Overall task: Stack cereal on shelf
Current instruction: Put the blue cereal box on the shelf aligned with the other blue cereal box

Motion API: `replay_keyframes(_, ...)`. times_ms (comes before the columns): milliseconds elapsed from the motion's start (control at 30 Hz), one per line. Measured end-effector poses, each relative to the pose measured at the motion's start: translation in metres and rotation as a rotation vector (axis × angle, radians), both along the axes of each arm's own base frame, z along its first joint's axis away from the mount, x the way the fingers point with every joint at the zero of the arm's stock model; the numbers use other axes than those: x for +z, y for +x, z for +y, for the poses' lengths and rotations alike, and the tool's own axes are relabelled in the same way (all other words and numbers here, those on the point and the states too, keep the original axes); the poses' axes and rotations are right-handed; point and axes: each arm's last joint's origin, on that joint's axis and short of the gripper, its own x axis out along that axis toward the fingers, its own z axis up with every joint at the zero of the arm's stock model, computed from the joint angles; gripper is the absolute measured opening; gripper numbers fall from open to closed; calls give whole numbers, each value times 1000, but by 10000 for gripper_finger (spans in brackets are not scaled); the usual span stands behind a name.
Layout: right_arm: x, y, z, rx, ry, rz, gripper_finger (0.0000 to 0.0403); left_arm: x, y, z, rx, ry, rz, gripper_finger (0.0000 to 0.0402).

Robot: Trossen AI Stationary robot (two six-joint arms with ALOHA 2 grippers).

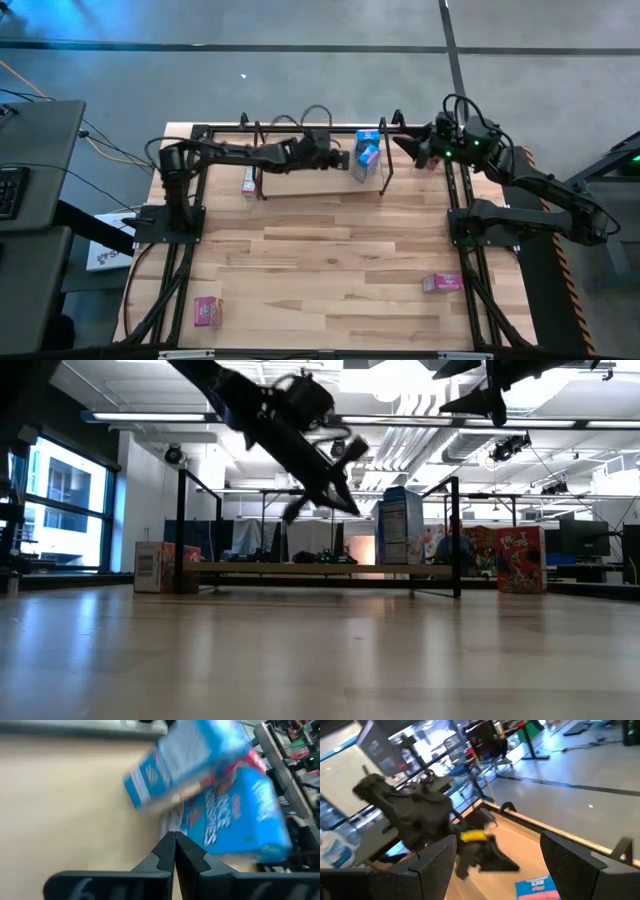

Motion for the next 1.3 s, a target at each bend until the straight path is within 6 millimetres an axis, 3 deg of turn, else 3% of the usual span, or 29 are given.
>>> replay_keyframes(100, 4, -1, 1, 3, 7, 55, 274, 23, -13, 3, 6, 78, 3, 0)
replay_keyframes(200, 4, -2, 1, 4, 78, 190, 241, 41, -24, 0, 2, 116, -31, 0)
replay_keyframes(300, -2, -2, 1, 9, 158, 367, 174, 42, -34, -7, 5, 127, -39, 0)
replay_keyframes(433, -17, -2, 1, 18, 212, 554, 45, 38, -50, -14, -2, 148, -51, 0)
replay_keyframes(500, -26, -1, 0, 23, 208, 582, 13, 32, -60, -17, -4, 151, -72, 0)
replay_keyframes(600, -45, 0, -5, -12, 223, 602, 21, 25, -67, -23, -6, 126, -150, 0)
replay_keyframes(733, -79, -1, -16, -59, 277, 565, 3, 20, -67, -34, -22, 84, -207, 0)
replay_keyframes(933, -124, -11, -44, -204, 455, 262, 1, 21, -61, -53, -51, 73, -219, 0)
replay_keyframes(1067, -141, -24, -60, -310, 565, 131, 0, 20, -59, -61, -67, 62, -223, 0)
replay_keyframes(1300, -162, -12, -81, -173, 681, 82, 0, -1, -35, -72, -155, -8, -259, 0)
